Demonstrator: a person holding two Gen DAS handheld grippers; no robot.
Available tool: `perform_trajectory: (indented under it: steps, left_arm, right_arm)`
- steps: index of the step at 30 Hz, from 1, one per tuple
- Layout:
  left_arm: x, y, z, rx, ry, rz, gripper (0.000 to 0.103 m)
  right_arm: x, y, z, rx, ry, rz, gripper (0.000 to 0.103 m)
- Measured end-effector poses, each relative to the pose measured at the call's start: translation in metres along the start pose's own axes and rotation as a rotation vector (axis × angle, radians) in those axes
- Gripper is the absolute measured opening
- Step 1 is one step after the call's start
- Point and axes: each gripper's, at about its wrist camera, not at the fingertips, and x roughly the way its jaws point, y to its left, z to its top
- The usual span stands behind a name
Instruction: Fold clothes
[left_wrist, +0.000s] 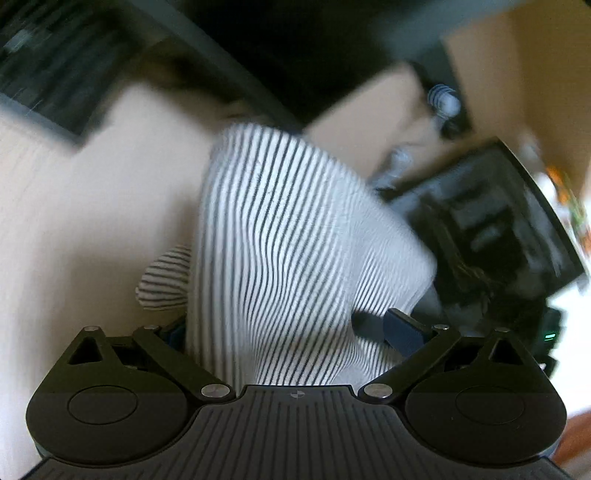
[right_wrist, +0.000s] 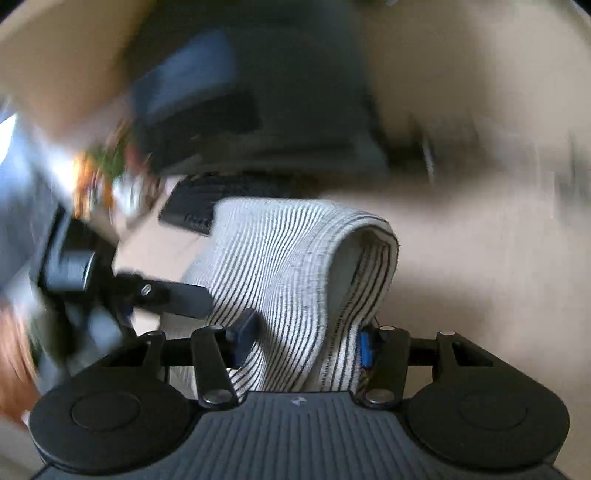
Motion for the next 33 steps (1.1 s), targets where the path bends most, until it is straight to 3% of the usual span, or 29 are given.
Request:
perform_trajectory:
  steps: [2, 5, 9, 13, 15, 17, 21, 24, 27, 31, 32, 33]
  left_arm:
    - [0.000, -0.007, -0.001, 0.061, 0.018, 0.013, 0.101]
    - [-0.011, 0.005, -0.013, 0.043, 0.034, 0.082, 0.101]
    - [-0.032, -0.001, -0.020, 0.058, -0.006, 0.099, 0.101]
    - [-0.042, -0.018, -0.013, 0.111, -0.065, 0.087, 0.102]
    - [-0.031, -0.023, -0.004, 0.143, -0.069, 0.100, 0.103]
    - [-0.012, -0.024, 0.005, 0.155, -0.061, 0.128, 0.103]
    - [0.027, -0.011, 0.018, 0.113, -0.018, 0.202, 0.103]
    - [0.041, -0.005, 0.016, 0.057, -0.008, 0.261, 0.095]
    - [0.031, -0.003, 0.012, 0.042, -0.022, 0.264, 0.084]
    - [0.014, -0.005, 0.006, 0.024, -0.062, 0.304, 0.082]
    - [0.009, -0.006, 0.005, 0.025, -0.077, 0.316, 0.082]
    - [0.002, -0.010, 0.005, 0.030, -0.107, 0.322, 0.081]
  right_arm:
    - [-0.006, 0.019, -0.002, -0.191, 0.008, -0.018, 0.053]
    - [-0.001, 0.042, -0.027, -0.389, 0.057, -0.034, 0.053]
    - [-0.001, 0.053, -0.060, -0.487, 0.058, -0.064, 0.057]
    - [-0.030, 0.030, -0.061, -0.377, 0.012, -0.070, 0.063]
    - [-0.036, 0.018, -0.051, -0.295, -0.035, -0.063, 0.077]
    - [-0.023, 0.003, -0.035, -0.206, -0.027, -0.047, 0.085]
    - [0.019, -0.032, -0.019, 0.030, 0.030, -0.007, 0.085]
    - [0.035, -0.056, -0.016, 0.252, 0.042, 0.041, 0.071]
    - [0.010, -0.064, -0.027, 0.264, 0.014, 0.017, 0.071]
    - [-0.011, -0.059, -0.028, 0.227, -0.021, -0.027, 0.070]
    - [-0.017, -0.058, -0.028, 0.221, -0.031, -0.033, 0.054]
    - [-0.015, -0.060, -0.026, 0.208, -0.037, -0.029, 0.028]
